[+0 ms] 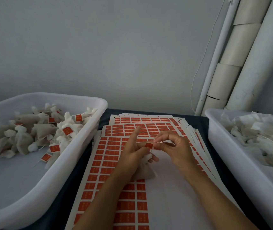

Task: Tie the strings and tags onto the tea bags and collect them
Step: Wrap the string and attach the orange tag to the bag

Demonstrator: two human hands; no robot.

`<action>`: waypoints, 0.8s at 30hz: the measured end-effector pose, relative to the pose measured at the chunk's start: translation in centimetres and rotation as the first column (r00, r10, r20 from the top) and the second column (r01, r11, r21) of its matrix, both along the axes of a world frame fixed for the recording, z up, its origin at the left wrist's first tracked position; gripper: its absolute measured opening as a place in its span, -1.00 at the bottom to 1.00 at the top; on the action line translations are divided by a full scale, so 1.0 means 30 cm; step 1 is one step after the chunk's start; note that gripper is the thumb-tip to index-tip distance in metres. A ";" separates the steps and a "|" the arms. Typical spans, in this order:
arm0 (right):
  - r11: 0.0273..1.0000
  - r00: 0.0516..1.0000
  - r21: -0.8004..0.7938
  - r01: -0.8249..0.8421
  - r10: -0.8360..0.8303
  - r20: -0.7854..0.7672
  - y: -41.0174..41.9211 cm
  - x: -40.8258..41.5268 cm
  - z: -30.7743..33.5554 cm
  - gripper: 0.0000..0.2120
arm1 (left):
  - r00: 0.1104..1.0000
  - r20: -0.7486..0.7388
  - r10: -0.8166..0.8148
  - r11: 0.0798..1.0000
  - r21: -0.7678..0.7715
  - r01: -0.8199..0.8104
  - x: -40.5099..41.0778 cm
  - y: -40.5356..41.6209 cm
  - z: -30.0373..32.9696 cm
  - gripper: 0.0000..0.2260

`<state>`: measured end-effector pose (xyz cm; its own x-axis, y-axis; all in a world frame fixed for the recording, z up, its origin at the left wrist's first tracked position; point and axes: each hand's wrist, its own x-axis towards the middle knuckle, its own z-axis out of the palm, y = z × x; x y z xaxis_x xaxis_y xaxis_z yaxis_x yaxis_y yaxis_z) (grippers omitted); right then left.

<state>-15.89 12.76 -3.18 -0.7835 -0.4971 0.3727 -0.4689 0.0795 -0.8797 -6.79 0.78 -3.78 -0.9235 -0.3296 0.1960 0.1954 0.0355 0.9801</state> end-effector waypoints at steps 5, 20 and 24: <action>0.992 0.994 -0.100 -0.072 0.080 0.071 0.013 0.003 0.009 -0.92 | 0.984 0.165 -0.068 0.995 0.085 0.054 0.004 -0.011 0.013 -0.75; 0.976 0.975 -0.104 -0.191 0.201 0.096 0.042 -0.012 0.008 -0.96 | 0.938 0.186 -0.291 0.917 0.333 0.218 -0.009 -0.042 0.014 -0.82; 0.992 0.992 -0.012 -0.124 0.124 -0.002 0.062 -0.021 0.004 -0.84 | 0.949 0.184 -0.256 0.916 0.360 0.178 -0.011 -0.039 0.011 -0.85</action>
<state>-16.53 14.61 -3.06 -0.7158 -0.5856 0.3804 -0.4756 0.0099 -0.8796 -7.13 -0.40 -3.45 -0.9860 -0.1256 -0.1097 -0.0644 -0.3200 0.9452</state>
